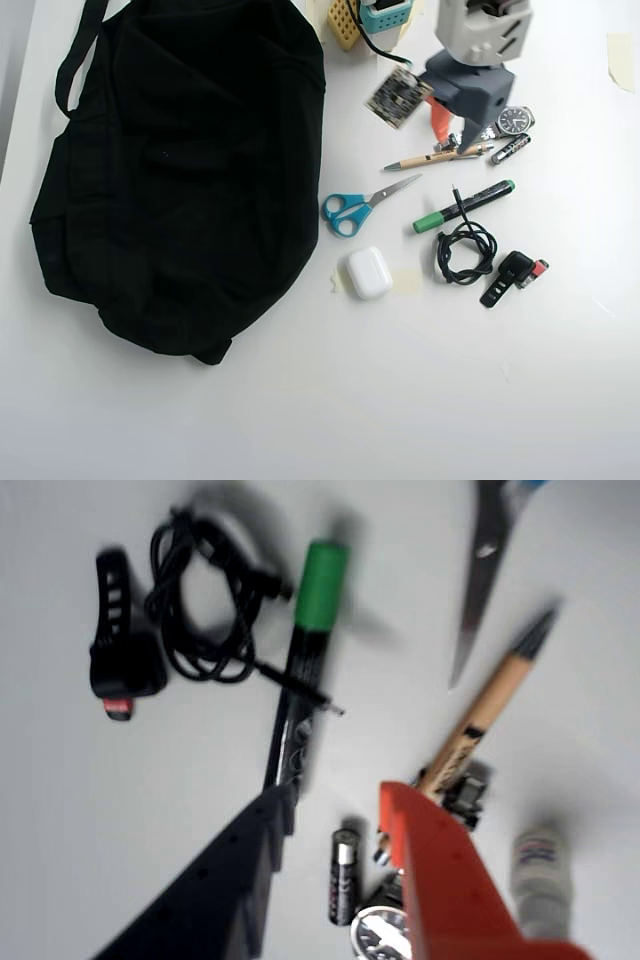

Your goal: Put the whiteboard marker into the black bag

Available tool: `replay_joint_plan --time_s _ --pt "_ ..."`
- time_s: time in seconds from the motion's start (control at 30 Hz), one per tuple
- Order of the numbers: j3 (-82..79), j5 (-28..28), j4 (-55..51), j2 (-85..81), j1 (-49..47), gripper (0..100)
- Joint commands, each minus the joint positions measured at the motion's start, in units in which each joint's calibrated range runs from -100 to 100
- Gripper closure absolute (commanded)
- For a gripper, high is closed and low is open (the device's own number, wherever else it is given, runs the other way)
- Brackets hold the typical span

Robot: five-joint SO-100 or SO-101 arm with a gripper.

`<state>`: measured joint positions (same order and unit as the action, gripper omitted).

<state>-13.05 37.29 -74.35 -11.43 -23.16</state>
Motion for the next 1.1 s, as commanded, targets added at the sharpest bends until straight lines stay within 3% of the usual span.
replay_joint_plan --time_s 0.0,0.83,1.07 --pt "6.59 1.41 0.62 4.95 -1.23 88" --pt "7.57 3.4 9.75 14.41 -5.94 87" --pt "7.84 3.4 13.2 19.23 -7.36 80"
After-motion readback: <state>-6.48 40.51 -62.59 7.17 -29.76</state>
